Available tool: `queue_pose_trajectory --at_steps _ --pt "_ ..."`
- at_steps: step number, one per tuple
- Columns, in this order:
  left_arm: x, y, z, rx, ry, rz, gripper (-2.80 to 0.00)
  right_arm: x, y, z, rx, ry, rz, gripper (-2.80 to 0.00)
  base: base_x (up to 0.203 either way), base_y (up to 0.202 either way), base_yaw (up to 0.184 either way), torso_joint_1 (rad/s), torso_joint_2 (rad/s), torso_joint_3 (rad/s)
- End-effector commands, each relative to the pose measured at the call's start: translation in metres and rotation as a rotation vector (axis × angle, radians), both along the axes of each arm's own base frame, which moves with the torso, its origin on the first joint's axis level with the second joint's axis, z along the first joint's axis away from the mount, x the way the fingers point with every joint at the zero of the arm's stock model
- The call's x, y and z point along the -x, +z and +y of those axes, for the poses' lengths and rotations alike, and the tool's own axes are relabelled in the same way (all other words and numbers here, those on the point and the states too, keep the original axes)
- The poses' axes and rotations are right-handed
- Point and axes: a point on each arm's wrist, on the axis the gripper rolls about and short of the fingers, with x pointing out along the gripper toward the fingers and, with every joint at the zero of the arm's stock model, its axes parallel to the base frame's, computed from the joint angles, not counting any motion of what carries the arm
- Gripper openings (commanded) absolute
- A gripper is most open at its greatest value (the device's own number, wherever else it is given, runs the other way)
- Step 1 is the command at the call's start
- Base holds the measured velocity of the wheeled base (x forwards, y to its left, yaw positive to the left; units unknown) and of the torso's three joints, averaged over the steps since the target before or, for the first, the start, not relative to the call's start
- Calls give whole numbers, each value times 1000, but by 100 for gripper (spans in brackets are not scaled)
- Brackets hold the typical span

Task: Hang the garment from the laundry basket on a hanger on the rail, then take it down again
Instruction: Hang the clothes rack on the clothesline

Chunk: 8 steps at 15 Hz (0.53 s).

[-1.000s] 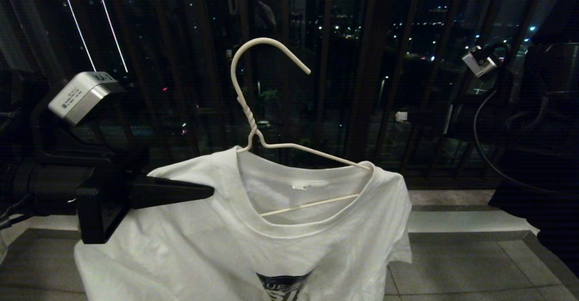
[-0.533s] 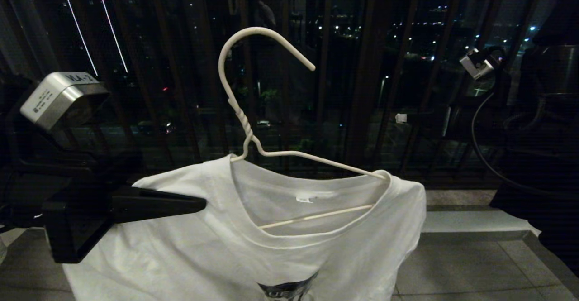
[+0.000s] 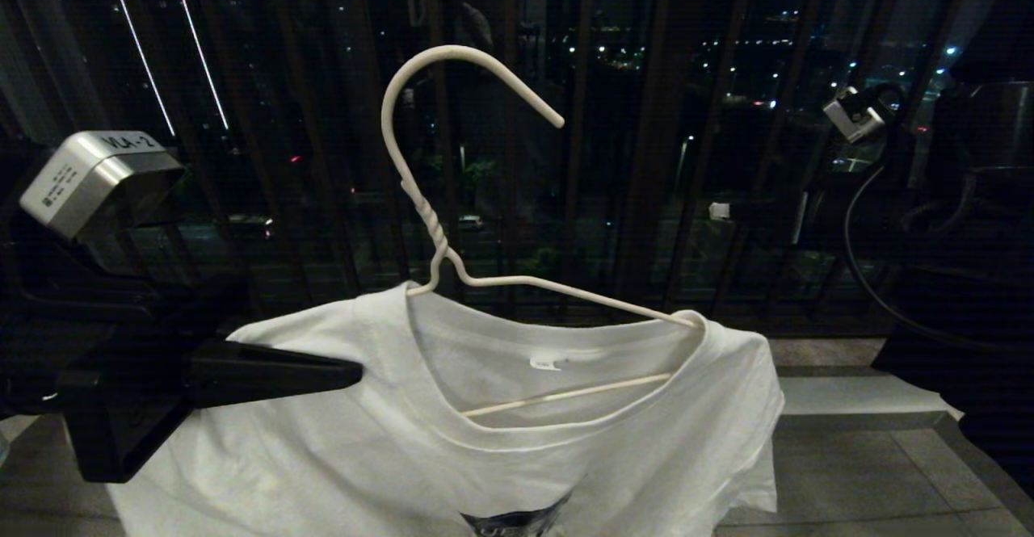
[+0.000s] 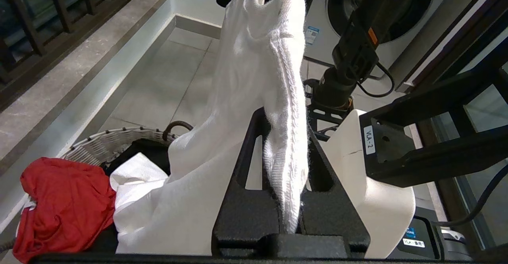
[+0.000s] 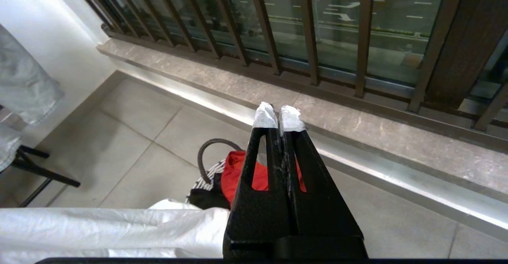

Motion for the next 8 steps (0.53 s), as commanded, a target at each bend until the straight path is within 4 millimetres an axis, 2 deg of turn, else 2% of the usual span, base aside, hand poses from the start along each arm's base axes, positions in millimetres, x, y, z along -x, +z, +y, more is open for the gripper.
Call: queue_pose_trajectory --at_steps 1,4,8 --pt "-1 -1 0 2 -6 3 -280 0 0 -1 5 3 -5 -280 0 0 0 0 0 0" --pt "0 0 0 2 -6 0 -280 0 -1 -2 5 -1 -1 -280 0 0 0 3 -49 -48" --pt "1 0 0 3 -8 -3 -280 -1 -1 -4 5 -9 -15 -280 0 0 0 40 -235 -310"
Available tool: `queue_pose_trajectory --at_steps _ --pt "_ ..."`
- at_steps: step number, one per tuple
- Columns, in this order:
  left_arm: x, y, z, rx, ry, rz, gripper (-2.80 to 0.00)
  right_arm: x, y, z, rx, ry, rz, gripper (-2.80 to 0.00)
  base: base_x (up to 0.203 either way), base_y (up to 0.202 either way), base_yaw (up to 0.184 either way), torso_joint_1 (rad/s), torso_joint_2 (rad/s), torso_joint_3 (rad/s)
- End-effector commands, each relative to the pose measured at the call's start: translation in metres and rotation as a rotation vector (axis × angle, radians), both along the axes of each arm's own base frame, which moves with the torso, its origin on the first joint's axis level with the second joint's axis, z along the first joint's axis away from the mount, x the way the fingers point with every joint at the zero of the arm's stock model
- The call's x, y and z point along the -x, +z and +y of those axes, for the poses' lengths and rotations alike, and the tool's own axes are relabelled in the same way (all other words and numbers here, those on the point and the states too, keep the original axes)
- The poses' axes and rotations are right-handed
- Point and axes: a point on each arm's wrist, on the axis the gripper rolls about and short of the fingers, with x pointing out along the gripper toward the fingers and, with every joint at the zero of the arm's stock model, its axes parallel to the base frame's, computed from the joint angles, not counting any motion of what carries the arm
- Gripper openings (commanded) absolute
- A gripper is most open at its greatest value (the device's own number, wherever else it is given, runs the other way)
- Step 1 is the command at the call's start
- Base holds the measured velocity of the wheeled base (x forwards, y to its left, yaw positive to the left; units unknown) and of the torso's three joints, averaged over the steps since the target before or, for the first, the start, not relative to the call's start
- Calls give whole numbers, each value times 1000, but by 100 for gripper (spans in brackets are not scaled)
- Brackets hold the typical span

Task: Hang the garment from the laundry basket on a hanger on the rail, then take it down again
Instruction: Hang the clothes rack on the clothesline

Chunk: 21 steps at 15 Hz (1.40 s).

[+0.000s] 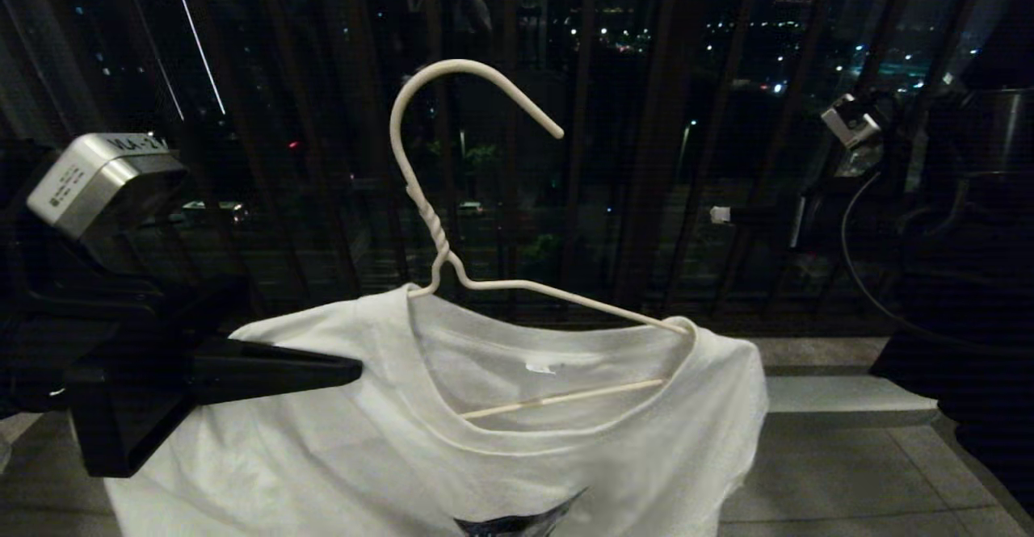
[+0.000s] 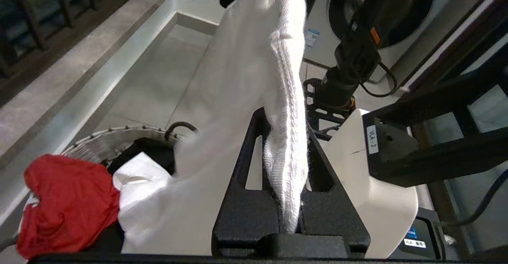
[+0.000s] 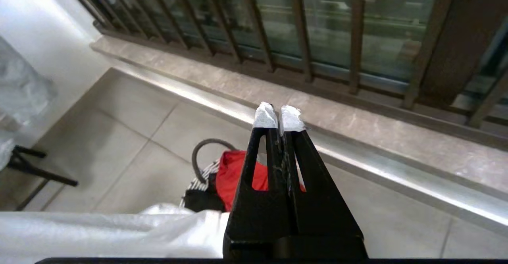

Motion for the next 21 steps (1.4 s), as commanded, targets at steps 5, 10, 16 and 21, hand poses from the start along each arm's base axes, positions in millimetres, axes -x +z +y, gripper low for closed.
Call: queue_pose_trajectory --at_steps 5,10,16,21 --pt "6 4 1 8 -12 -20 -280 0 1 -3 14 -2 -21 -280 0 0 0 109 -514 -328" --pt "8 5 1 13 -21 -27 -280 -1 1 -3 15 -2 -20 -280 0 0 0 153 -462 -315" --pt "10 5 2 20 -36 -29 -280 0 1 -2 16 0 -19 -280 0 0 0 188 -487 -303" --pt "12 5 2 20 -36 -32 -280 3 1 -2 16 4 -19 -280 0 0 0 214 -521 -304"
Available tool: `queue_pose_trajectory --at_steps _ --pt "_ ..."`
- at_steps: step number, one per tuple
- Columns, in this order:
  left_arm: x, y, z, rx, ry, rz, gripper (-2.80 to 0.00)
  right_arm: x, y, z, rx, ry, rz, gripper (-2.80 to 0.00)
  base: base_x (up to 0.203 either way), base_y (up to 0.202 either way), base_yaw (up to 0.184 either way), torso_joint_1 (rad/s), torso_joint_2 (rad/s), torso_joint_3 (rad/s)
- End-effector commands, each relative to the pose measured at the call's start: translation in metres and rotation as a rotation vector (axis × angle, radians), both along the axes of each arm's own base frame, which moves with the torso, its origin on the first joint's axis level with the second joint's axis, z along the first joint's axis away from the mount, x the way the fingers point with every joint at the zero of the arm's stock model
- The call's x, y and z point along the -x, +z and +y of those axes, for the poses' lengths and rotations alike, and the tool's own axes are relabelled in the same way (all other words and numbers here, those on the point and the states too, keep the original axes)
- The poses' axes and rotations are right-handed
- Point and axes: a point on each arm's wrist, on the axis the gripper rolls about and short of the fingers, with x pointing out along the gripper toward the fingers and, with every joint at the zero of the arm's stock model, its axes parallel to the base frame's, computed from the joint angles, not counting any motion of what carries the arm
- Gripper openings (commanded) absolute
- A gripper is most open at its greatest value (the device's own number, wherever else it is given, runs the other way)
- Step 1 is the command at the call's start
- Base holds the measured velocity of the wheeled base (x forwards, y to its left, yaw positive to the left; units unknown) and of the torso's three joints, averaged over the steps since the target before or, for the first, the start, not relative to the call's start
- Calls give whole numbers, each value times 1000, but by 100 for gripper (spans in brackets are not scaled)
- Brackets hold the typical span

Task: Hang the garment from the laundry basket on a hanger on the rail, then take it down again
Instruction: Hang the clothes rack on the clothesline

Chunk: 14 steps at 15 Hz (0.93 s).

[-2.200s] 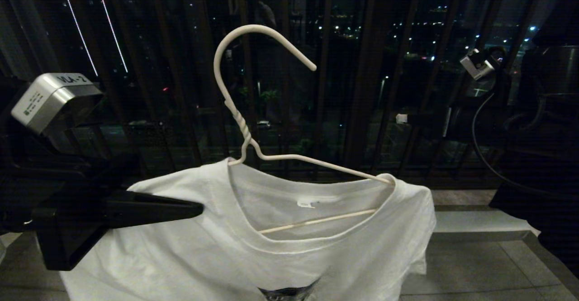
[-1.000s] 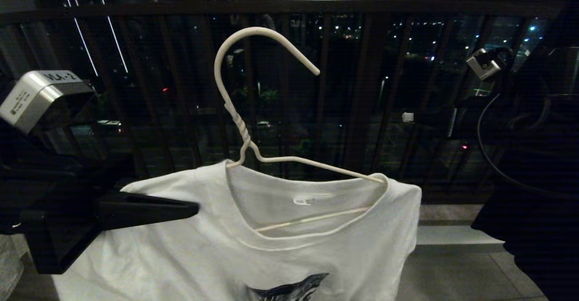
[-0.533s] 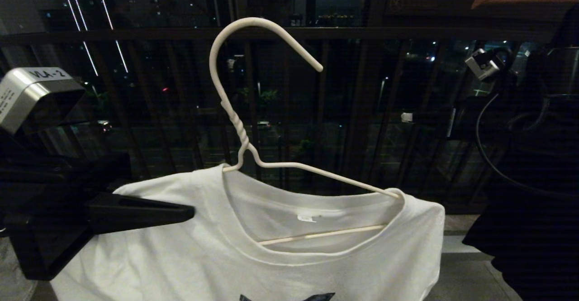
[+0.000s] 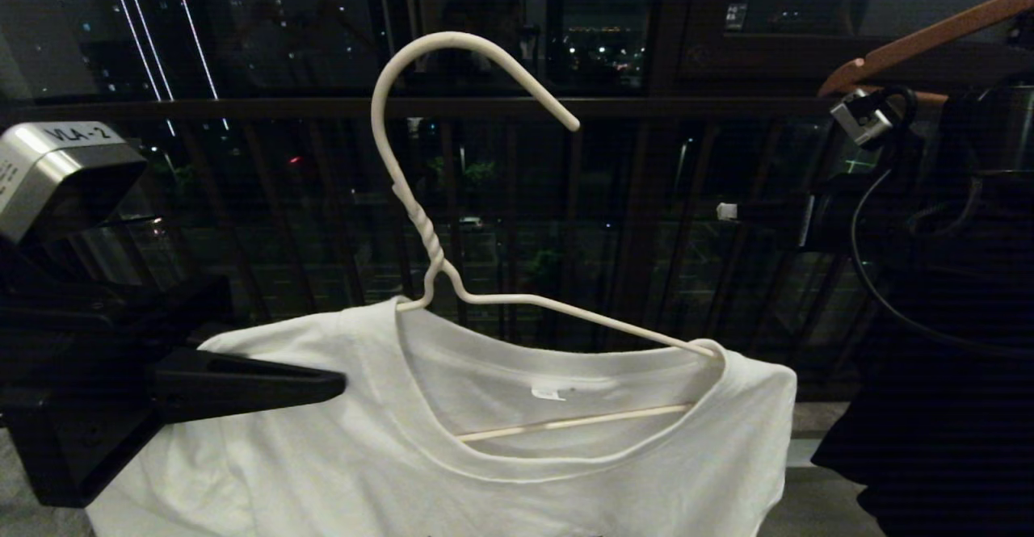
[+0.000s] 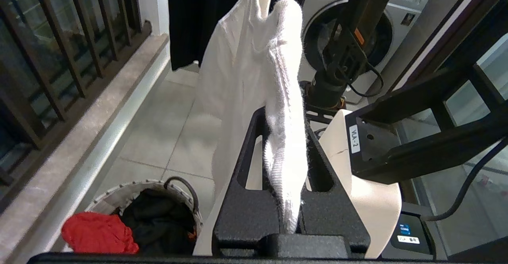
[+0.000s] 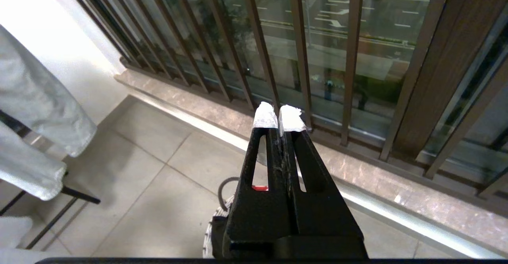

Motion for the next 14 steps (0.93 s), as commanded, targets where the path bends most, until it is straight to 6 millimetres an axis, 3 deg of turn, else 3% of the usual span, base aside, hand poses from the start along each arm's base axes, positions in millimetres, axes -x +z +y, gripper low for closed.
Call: queue_pose_trajectory --at_steps 1,6,8,14 --pt "0 0 0 2 -6 -1 -280 2 2 1 -2 7 -8 -280 0 0 0 229 -543 -312" --pt "3 1 1 4 -6 -9 -280 21 2 5 24 36 -22 -280 0 0 0 257 -573 -319" --pt "3 0 1 2 -5 -5 -280 44 6 2 21 38 -40 -280 0 0 0 286 -615 -341" --pt "4 2 1 5 -4 0 -280 100 -11 -4 27 52 -10 -280 0 0 0 194 -416 -227"
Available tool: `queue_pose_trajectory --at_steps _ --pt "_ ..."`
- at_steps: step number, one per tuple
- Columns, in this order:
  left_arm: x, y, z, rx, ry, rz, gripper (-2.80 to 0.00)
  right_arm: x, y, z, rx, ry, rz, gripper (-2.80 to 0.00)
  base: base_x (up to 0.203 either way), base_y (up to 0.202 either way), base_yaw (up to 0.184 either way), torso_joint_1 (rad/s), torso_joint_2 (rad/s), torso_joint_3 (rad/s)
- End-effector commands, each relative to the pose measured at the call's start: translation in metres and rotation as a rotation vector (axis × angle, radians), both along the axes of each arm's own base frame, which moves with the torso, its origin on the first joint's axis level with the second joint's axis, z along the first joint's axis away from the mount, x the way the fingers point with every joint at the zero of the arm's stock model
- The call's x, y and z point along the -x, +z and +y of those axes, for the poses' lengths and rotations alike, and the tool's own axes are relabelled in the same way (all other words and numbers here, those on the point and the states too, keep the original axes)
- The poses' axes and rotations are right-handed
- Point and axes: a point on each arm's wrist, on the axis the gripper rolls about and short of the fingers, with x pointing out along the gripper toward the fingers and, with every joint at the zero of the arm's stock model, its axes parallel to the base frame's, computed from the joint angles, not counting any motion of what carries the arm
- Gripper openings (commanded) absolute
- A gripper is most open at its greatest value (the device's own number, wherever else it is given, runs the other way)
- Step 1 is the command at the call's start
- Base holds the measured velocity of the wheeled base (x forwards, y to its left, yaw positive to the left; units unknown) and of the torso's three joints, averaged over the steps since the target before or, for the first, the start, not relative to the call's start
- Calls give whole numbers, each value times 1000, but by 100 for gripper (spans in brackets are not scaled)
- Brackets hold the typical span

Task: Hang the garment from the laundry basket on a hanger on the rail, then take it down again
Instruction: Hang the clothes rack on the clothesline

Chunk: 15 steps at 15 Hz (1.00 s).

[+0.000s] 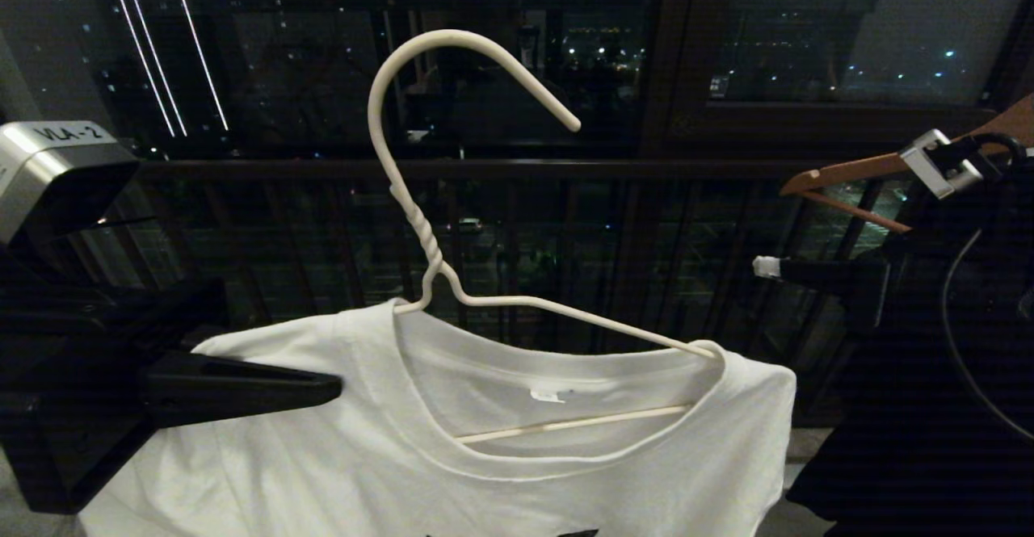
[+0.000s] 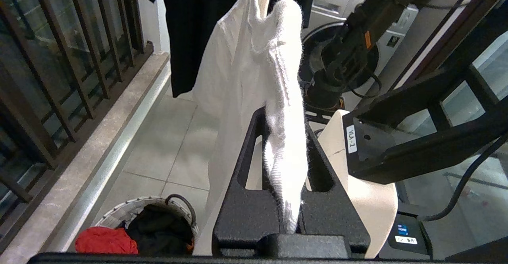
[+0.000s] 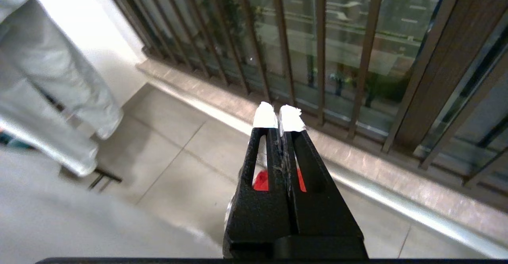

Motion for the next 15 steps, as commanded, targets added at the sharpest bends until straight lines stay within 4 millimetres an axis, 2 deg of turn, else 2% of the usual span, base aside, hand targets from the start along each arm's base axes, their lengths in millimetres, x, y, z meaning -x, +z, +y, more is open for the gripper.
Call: queue_pose_trajectory --at_steps 1,3,11,15 --pt "0 1 0 3 -6 -1 -280 26 3 -3 -8 6 -36 -280 0 0 0 175 -346 -193" --pt "1 1 0 4 -6 -3 -280 34 6 -4 -11 11 -57 -280 0 0 0 157 -333 -178" --pt "5 3 1 6 -8 -13 -280 37 8 -1 -13 28 -68 -280 0 0 0 153 -317 -167" --pt "9 4 2 9 -6 -22 -280 40 13 -2 -17 28 -89 -280 0 0 0 8 -22 -7"
